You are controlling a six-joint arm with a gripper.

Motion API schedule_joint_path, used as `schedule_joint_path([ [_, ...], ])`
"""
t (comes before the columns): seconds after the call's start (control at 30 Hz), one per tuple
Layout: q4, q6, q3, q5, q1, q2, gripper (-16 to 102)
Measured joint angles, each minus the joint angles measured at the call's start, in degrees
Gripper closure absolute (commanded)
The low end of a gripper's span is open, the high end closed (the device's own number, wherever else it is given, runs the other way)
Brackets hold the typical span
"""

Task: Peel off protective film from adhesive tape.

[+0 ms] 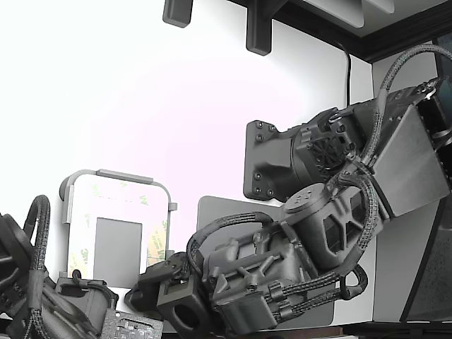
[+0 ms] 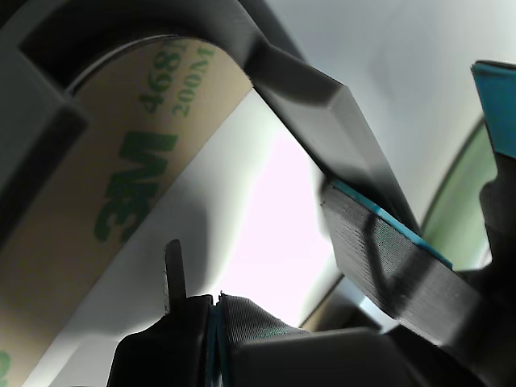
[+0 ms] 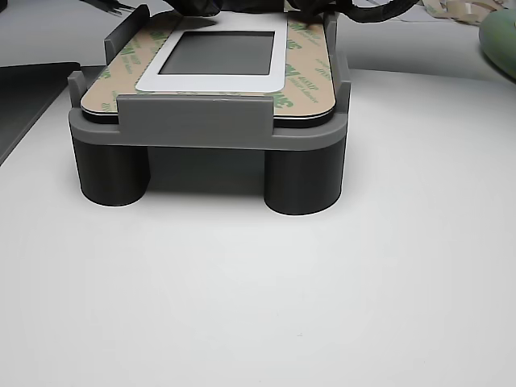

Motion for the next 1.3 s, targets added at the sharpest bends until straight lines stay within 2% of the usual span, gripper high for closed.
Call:
schedule_joint_path([
  [1.3,2.4,2.9,-2.0,1.3,1.9,-1.6,97],
])
